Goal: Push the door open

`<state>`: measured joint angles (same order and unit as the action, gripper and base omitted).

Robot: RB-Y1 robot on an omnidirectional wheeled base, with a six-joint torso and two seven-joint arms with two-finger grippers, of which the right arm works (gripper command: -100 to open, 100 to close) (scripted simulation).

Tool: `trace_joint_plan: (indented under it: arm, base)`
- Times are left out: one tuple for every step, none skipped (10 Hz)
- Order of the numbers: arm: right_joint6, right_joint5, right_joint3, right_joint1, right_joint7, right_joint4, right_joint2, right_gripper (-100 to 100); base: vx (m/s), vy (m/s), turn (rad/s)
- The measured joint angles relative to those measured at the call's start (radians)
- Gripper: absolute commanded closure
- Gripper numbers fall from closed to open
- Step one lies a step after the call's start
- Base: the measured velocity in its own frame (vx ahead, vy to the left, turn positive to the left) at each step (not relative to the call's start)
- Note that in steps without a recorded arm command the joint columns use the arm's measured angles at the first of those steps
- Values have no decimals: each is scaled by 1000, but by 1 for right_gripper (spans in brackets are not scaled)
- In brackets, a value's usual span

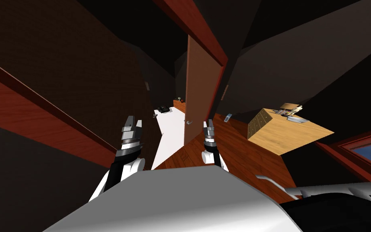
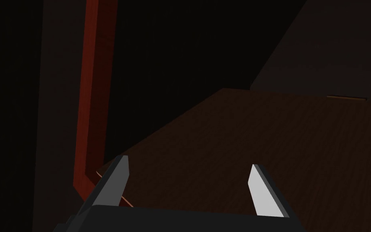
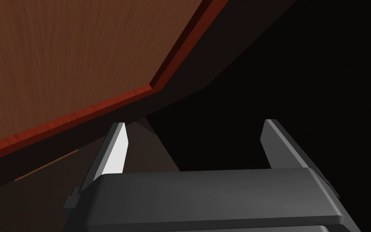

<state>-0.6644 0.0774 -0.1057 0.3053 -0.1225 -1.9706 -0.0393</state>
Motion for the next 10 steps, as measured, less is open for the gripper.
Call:
trace_joint_plan:
  arm:
    - [-5, -3, -7, -6, 5, 26, -4, -100]
    - [-8, -1, -3, -21, 11, 57, -8, -100]
    - [-7, -3, -6, -34, 15, 85, -9, -100]
    - [-11, -4, -8, -40, 18, 109, -9, -100]
    - [-15, -8, -15, -51, 19, 139, -7, -100]
    - [-19, -11, -22, -64, 23, 168, -8, -100]
    - [-28, -13, -26, -68, 26, 200, -9, -100]
    - [-32, -17, -33, -76, 28, 227, -7, -100]
    - [-34, -17, -34, -86, 31, 254, -8, -100]
    - [-35, -18, -34, -103, 37, 284, -12, -100]
  base:
    - [58, -61, 34]
    - [41, -64, 41]
    - [31, -47, 35]
    - [34, -53, 45]
    - [72, -78, 79]
    - [65, -67, 32]
    - [49, -61, 36]
    - [35, -47, 30]
    - [39, -58, 53]
    - [36, -60, 30]
